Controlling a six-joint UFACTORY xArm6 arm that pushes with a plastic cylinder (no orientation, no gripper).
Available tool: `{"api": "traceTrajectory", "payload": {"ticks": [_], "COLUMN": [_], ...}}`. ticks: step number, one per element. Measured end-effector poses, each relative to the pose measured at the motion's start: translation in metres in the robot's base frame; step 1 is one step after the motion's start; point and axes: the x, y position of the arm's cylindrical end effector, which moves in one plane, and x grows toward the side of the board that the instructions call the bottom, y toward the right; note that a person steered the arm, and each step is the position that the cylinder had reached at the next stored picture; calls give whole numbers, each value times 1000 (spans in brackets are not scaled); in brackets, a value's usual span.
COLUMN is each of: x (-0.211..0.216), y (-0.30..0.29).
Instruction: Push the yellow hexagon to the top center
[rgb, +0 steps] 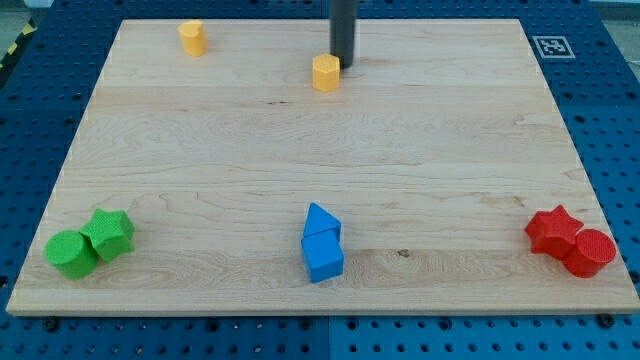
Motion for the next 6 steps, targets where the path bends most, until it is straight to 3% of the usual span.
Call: {"api": "traceTrajectory", "payload": {"ticks": [1,3,4,6], "x": [24,43,43,-1], "y": [38,19,-18,-42]}}
